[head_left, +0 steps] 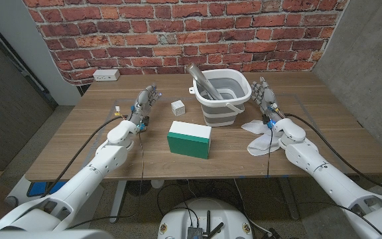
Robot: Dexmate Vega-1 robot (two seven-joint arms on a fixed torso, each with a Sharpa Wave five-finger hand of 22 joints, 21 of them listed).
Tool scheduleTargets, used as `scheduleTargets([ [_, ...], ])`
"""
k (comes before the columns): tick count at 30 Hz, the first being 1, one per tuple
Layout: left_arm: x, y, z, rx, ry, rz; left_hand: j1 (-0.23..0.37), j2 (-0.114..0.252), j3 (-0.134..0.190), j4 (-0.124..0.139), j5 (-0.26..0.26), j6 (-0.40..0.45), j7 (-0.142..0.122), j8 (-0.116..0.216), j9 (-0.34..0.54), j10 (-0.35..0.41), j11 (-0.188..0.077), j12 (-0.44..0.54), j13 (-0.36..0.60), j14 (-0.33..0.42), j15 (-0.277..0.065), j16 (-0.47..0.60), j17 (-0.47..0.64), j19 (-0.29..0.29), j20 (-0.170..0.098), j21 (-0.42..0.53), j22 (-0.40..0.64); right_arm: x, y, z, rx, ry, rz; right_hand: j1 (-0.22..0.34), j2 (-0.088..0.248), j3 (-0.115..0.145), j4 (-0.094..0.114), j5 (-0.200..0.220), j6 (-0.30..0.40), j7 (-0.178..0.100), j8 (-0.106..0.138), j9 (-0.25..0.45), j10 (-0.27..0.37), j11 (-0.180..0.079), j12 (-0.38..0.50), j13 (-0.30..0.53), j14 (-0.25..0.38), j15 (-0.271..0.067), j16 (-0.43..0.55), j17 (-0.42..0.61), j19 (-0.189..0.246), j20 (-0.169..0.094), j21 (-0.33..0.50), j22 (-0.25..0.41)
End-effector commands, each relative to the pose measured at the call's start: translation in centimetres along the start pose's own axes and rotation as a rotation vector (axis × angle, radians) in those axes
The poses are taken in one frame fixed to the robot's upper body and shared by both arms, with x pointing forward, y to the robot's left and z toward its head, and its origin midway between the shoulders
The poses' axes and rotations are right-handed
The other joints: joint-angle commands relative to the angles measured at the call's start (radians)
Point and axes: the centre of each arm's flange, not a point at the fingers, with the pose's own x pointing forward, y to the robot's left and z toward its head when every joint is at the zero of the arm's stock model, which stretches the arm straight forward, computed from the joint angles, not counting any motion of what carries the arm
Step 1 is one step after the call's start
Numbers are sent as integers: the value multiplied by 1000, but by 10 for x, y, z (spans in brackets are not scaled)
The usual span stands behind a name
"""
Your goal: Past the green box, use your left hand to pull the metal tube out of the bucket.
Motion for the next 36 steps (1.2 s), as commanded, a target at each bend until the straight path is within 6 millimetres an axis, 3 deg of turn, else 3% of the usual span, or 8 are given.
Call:
scheduleTargets([
  [1,2,-2,8,18,-21,15,7,27,7,-3,6,1,9,3,5,3,10,5,1,1,8,6,5,8,-21,6,5,2,-3,4,-16,-26,-13,1,37,9,-1,9,11,-1,8,4,10,-1,7,2,3,-13,6,-1,7,-8,5,2],
  [22,-8,-11,37,120,-28,14,10,23,13,-17,5,3,7,3,5,6,7,5,1,3,10,4,3,9,-22,6,5,-4,-18,0,-31,3,-41,1,37,12,-4,13,16,-1,11,3,13,-1,9,-6,5,-15,8,-15,4,-10,6,2],
  [29,-15,-12,52,160,-51,23,21,16,17,-44,2,15,3,6,5,22,1,9,1,17,6,7,1,19,-20,8,5,-1,-22,0,-34,6,-50,1,36,12,-5,14,20,-2,12,3,16,1,11,-9,7,-14,9,-20,5,-9,7,2],
  [36,-16,-15,67,210,-62,-4,46,8,26,-92,-1,37,-12,9,5,40,-11,11,1,35,-8,7,1,31,-24,8,4,0,-26,2,-40,-9,-61,2,42,16,-5,16,26,-8,14,3,19,-3,12,-12,8,-20,10,-26,5,-14,7,2],
])
